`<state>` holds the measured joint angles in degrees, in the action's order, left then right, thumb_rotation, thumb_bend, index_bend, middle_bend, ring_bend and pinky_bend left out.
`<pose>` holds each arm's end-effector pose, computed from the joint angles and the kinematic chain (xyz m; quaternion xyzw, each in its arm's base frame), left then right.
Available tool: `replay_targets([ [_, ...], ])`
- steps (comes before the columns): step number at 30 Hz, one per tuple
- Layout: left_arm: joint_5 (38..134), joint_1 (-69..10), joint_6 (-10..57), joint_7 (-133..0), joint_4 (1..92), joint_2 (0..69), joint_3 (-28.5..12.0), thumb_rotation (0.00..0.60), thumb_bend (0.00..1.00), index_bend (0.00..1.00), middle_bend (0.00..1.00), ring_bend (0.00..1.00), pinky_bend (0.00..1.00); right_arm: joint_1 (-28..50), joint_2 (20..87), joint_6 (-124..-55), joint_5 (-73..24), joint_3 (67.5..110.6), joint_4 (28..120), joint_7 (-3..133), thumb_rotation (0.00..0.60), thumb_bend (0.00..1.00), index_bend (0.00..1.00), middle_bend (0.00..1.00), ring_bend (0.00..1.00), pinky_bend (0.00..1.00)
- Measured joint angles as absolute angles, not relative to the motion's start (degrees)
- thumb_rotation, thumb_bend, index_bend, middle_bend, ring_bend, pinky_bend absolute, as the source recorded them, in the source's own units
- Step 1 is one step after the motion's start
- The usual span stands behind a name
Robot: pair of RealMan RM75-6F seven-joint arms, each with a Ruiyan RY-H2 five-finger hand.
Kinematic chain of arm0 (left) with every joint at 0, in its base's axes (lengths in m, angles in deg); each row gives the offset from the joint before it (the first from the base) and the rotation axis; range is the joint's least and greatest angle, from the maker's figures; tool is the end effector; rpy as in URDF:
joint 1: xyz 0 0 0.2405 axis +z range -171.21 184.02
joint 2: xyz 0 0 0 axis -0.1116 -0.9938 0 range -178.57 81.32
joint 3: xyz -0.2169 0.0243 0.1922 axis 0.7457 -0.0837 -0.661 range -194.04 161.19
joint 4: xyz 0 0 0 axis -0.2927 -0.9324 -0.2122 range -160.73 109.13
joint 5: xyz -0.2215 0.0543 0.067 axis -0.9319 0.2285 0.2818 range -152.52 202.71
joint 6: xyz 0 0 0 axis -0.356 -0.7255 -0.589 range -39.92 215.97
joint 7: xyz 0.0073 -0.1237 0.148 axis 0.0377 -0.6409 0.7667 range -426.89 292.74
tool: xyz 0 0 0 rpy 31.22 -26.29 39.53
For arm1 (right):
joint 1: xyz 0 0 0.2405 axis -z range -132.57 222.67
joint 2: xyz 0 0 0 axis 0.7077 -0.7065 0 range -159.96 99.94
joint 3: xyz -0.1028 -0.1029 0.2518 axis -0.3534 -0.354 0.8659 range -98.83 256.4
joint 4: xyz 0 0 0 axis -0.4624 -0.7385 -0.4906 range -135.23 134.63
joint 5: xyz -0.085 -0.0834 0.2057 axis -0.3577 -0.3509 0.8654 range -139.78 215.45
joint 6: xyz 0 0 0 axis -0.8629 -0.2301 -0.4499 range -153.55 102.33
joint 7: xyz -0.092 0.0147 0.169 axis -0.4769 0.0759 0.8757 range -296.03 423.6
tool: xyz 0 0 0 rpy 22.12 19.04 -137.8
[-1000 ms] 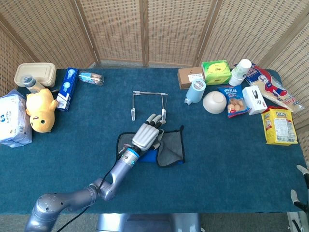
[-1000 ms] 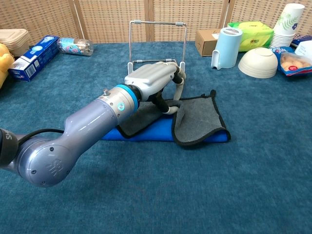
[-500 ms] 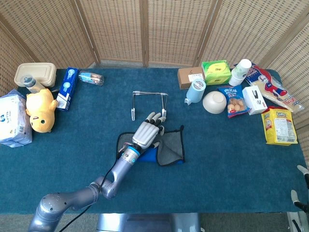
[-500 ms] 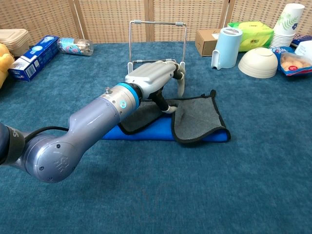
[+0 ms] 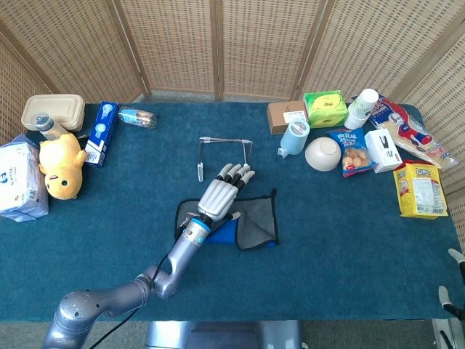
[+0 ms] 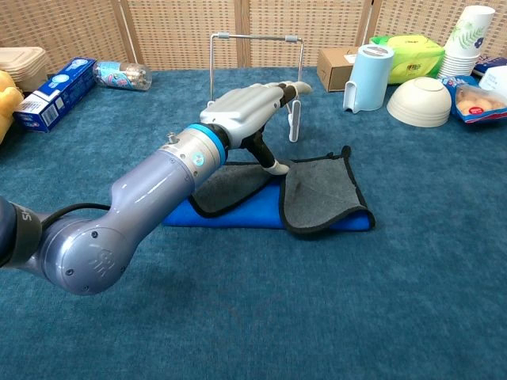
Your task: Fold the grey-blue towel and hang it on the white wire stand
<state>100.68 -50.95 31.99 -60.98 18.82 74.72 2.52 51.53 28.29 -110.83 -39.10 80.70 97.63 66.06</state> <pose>-0.0272 0.4433 -0.1973 -0.7247 -0.3347 -0.4808 0.3629 -0.4058 -0.1509 0.1840 0.4941 -0.4846 0.3061 0.6537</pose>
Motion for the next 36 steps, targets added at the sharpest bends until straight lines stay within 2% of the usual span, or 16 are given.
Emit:
replay_targets([
  [14,101.18,-47.69,30.78,-59.18,29.16,68.89,-0.08,0.600,0.23,0.03,0.00,0.00,0.00,51.24,28.16,-111.01,-40.10,80.64,98.93,65.08,0.600,0.39,0.15,0.03,0.00,0.00],
  [28,99.30,-49.07,32.37,-57.92,25.63,70.34,1.15,0.600,0.23,0.04,0.00,0.00,0.00,51.85,27.67,-111.85,-39.80,80.55,99.82,64.63,0.600,0.39,0.15,0.03,0.00,0.00],
  [36,101.53,-47.66,29.20,-61.04,29.82,68.18,0.16,0.600,0.23,0.06,0.00,0.00,0.00,51.42,27.54,-111.71,-40.49,80.58,100.71,63.73,0.600,0.39,0.15,0.03,0.00,0.00],
])
